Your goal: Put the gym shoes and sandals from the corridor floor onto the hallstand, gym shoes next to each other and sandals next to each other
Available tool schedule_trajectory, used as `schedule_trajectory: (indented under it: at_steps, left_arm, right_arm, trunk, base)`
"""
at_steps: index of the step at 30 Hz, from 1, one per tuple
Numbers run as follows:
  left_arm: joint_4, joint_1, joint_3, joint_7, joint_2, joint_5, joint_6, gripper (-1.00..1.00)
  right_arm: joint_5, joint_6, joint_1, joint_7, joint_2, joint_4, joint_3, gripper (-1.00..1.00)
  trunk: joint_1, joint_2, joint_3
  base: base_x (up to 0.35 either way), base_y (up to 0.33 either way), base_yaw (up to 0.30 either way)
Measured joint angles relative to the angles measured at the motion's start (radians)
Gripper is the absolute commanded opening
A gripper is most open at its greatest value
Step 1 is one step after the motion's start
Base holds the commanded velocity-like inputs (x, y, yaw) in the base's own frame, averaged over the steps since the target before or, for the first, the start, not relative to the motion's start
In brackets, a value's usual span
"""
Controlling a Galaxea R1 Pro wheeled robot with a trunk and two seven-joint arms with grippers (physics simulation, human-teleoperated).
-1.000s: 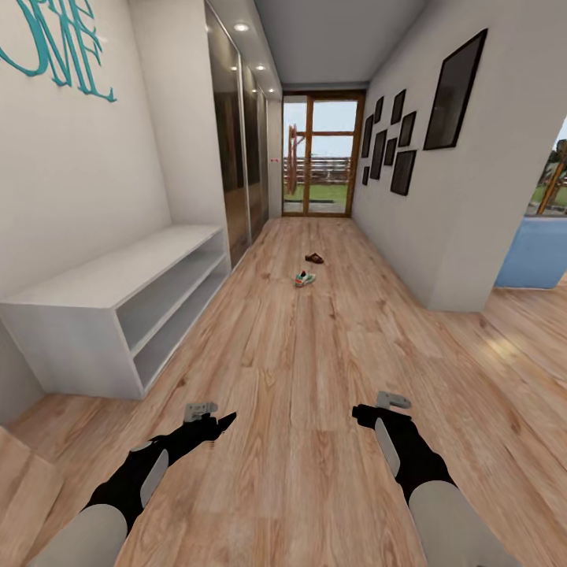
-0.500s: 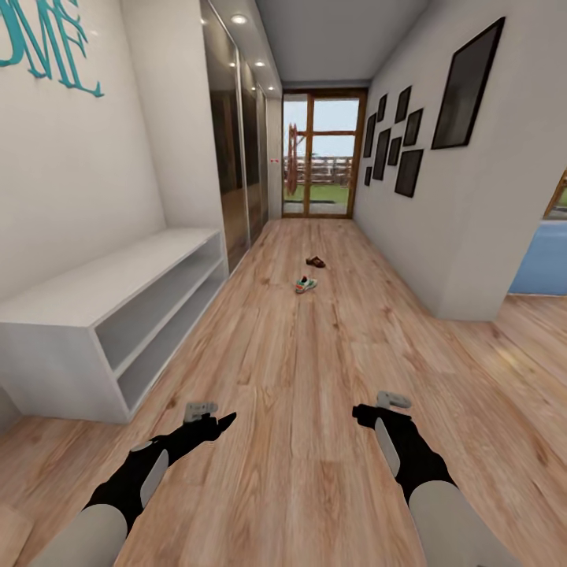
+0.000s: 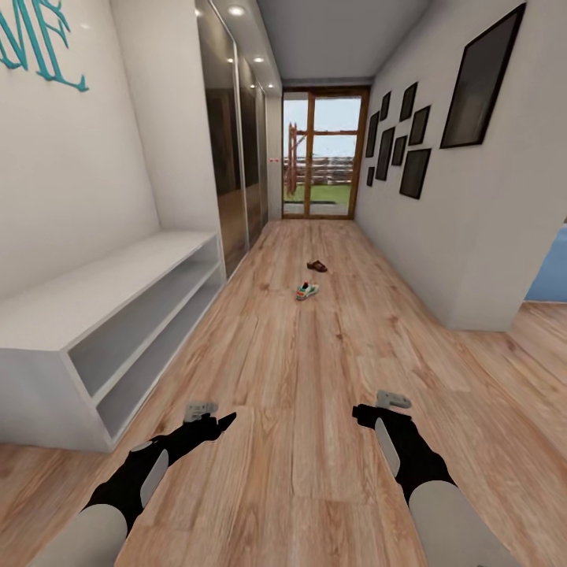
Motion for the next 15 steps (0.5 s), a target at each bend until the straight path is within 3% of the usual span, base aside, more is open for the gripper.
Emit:
schedule_trajectory:
  at_steps: [15]
  left_arm:
    - [0.0,0.0,0.0,0.0,0.0,0.0,0.0,1.0]
  right_arm:
    - [0.0,0.0,0.0,0.0,0.0,0.0,0.0,1.0]
  trunk:
    - [0.0,0.0,0.0]
  base:
    - [0.347,0.0,0.0]
